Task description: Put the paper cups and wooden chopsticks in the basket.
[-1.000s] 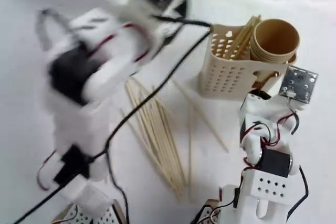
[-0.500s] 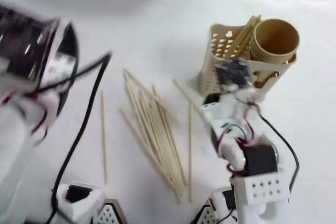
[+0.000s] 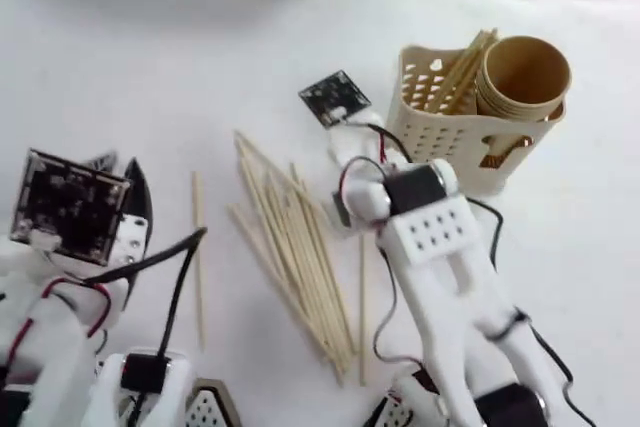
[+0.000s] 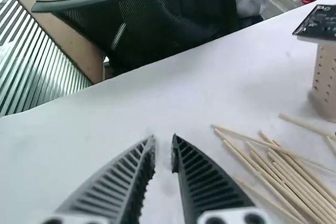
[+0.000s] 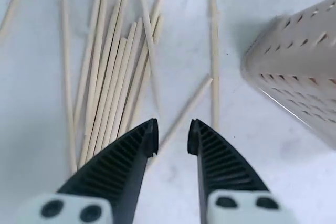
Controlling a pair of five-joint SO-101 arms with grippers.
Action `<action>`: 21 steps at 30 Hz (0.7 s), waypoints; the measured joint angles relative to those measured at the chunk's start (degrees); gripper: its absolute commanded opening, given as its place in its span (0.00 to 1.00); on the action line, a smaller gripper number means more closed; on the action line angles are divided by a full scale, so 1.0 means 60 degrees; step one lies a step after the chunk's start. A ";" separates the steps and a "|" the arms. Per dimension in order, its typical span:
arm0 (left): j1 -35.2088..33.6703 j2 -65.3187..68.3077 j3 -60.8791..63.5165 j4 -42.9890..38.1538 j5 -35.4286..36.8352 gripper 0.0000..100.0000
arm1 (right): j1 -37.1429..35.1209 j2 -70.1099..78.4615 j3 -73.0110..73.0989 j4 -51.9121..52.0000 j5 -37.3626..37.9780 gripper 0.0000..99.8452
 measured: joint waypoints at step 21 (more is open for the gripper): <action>-0.1582 -0.5641 0.9231 -0.3062 0.0000 0.08 | -0.0835 0.7018 -0.4161 -0.0029 0.0059 0.12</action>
